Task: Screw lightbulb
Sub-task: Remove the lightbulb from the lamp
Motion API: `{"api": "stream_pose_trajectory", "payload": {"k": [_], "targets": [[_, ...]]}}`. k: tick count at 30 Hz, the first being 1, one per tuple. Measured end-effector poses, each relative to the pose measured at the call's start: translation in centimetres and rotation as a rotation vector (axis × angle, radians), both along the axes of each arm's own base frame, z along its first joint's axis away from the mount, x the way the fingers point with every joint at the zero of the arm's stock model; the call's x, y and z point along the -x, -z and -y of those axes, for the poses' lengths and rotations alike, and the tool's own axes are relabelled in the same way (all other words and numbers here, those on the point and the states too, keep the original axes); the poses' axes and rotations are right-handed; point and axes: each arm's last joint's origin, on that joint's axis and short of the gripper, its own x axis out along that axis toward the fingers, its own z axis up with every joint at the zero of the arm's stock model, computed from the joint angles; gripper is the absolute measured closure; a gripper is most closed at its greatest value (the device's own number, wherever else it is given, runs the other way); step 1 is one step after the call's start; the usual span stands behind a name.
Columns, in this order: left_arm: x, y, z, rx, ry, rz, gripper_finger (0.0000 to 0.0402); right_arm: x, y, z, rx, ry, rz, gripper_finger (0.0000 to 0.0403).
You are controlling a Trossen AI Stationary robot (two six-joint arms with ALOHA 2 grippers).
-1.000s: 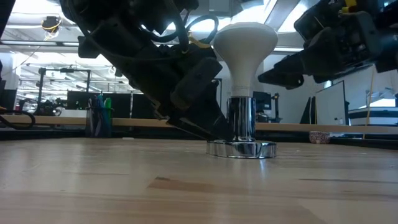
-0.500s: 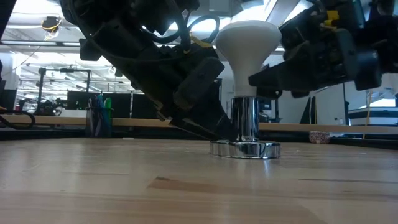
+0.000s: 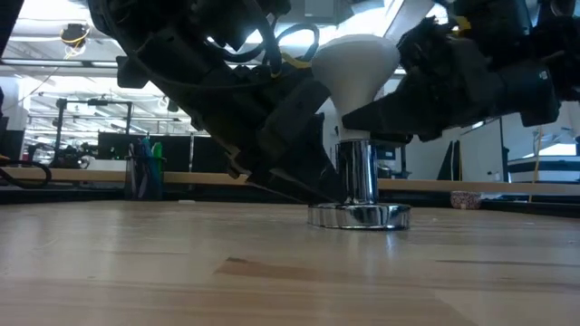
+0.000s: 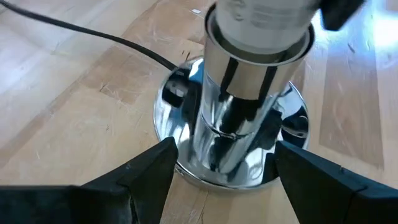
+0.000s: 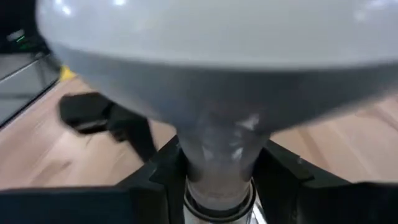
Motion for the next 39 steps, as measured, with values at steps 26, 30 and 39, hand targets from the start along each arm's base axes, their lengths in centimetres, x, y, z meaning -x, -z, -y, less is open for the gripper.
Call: {"api": "stream_pose_trajectory", "payload": {"k": [26, 30, 39], "targets": [[0.3, 0.2, -0.2, 0.024, -0.112, 0.014, 0.0137, -2.3, -1.8, -3.1, 0.003, 0.796, -0.073, 0.0256], [1.2, -1.6, 0.1, -0.023, -0.063, -0.037, 0.0137, -2.6, -1.7, -3.4, 0.018, 0.671, -0.13, 0.0256], [4.0, -5.2, 0.8, -0.078, 0.035, -0.042, 0.0137, -3.6, -3.0, -4.5, 0.035, 0.293, -0.097, 0.0256]]}}
